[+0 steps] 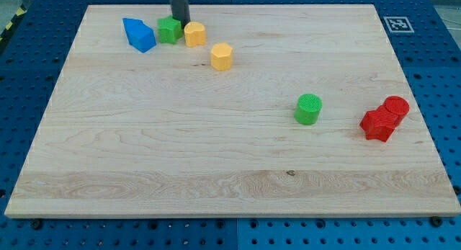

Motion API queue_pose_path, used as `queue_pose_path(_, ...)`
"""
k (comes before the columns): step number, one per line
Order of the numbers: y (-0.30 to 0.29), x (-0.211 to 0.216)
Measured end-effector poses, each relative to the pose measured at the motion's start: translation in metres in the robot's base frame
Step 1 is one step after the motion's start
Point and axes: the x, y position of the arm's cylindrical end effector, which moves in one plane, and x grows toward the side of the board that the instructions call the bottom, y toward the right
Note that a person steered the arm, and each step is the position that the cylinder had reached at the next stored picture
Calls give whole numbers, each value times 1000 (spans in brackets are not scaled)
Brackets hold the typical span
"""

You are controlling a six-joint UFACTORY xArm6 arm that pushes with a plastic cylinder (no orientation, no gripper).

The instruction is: Place your arm right to the yellow hexagon

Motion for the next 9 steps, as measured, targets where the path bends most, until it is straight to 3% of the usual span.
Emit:
queue_pose_path(3,-29,-6)
queue_pose_path(6,78,-7)
queue_pose_path(9,195,89)
